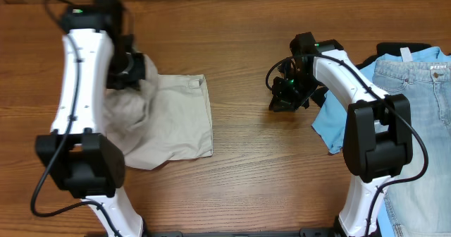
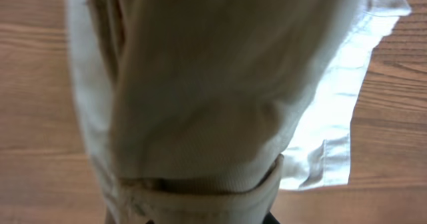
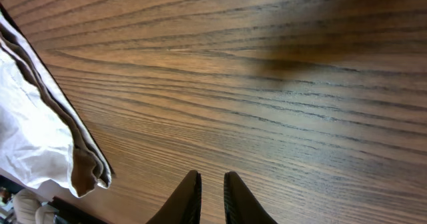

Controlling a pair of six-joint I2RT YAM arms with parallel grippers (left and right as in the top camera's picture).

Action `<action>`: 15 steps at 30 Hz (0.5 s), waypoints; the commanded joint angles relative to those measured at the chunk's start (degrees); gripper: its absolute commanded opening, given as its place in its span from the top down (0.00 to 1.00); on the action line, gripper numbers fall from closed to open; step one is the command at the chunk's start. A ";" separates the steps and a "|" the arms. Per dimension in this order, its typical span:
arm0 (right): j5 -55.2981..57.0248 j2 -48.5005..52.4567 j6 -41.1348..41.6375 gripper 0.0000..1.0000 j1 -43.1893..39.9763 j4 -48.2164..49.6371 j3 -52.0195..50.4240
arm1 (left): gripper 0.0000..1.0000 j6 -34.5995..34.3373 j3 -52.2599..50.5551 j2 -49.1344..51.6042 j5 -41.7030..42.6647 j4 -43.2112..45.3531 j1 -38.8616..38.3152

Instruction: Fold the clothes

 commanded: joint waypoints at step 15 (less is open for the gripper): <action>-7.91 0.37 -7.63 0.83 0.26 -0.35 0.94 | 0.00 -11.43 -4.52 -0.70 -3.87 7.37 -15.37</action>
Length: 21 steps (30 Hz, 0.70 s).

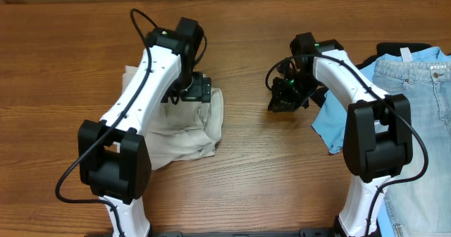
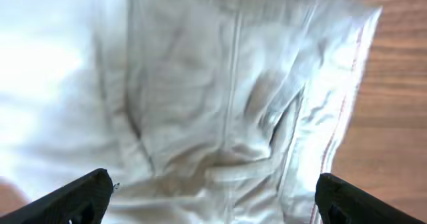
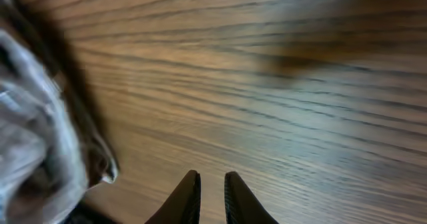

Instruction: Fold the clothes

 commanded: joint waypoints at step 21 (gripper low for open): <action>-16.20 0.85 5.25 0.89 21.53 16.57 0.92 | 0.92 5.25 -18.08 -0.68 -0.92 5.60 16.76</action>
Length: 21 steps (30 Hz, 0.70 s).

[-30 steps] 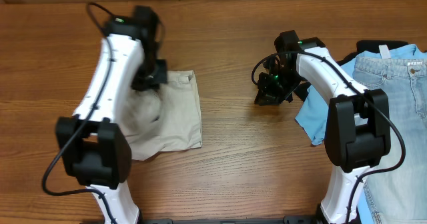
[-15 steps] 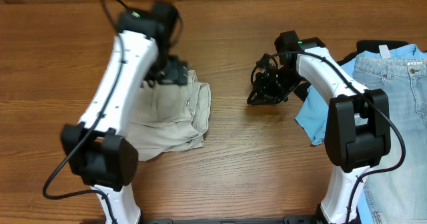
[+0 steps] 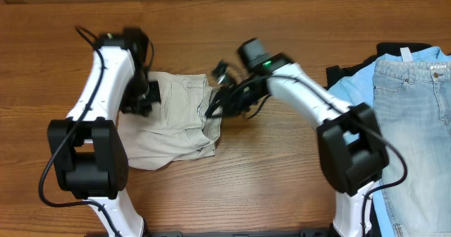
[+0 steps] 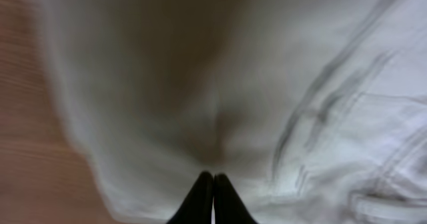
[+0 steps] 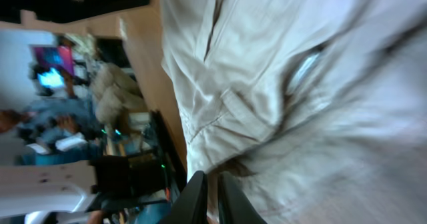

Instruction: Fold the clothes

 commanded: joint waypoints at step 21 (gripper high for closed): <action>17.88 5.79 20.81 0.95 6.93 -3.58 1.01 | 0.59 8.48 4.31 -0.20 8.70 3.56 7.78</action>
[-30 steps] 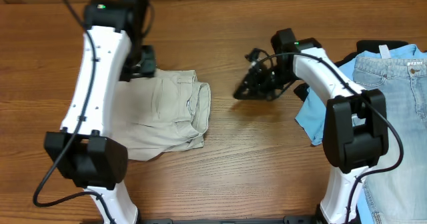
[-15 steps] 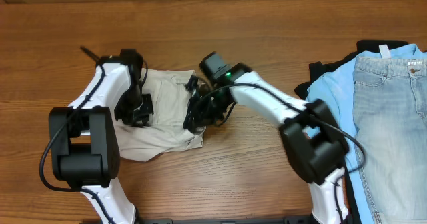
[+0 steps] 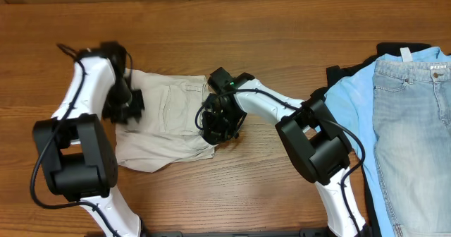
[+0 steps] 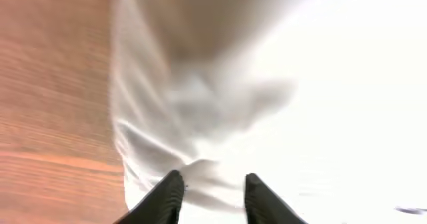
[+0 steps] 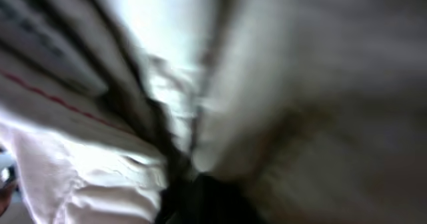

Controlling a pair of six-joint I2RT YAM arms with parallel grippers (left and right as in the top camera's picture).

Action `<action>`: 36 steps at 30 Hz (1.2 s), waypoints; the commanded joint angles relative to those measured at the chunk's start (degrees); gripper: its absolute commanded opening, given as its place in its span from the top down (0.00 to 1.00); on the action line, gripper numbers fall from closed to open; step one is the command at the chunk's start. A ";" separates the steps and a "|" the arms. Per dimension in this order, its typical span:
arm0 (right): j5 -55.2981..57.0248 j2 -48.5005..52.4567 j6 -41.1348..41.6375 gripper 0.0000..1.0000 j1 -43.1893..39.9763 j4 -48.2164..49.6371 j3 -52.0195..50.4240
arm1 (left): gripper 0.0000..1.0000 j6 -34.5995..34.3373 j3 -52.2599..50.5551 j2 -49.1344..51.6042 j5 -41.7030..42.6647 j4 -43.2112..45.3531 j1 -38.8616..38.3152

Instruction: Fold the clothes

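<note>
A pair of beige shorts [image 3: 169, 113] lies folded on the wooden table [image 3: 246, 195], left of centre. My left gripper [image 3: 128, 104] hovers at its left edge; in the left wrist view it [image 4: 212, 196] is open over the pale cloth [image 4: 267, 84], with nothing between the fingers. My right gripper [image 3: 218, 124] is at the bunched right edge. In the blurred right wrist view it [image 5: 207, 197] shows as one dark mass pressed into the cloth [image 5: 80, 151], with its fingers together.
At the table's right side lie light-blue jeans [image 3: 416, 124] on a light-blue shirt [image 3: 345, 103], with a black garment [image 3: 394, 49] under them. Bare wood runs between the shorts and that pile.
My left gripper has moved from the shorts' left part to their left edge and has opened. The right gripper has shifted slightly down along the right edge, closer into the cloth.
First my left gripper held the shorts' left side lifted while the right one rested shut near the blue shirt. Then the left was open over the shorts, folded rightwards. Later it was shut at their left and the right had reached their right edge, where both still are.
</note>
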 commanded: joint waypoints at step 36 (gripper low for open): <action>42.03 -6.40 15.85 0.96 -11.34 4.07 -1.01 | 0.32 8.07 10.19 0.09 12.72 -6.43 0.13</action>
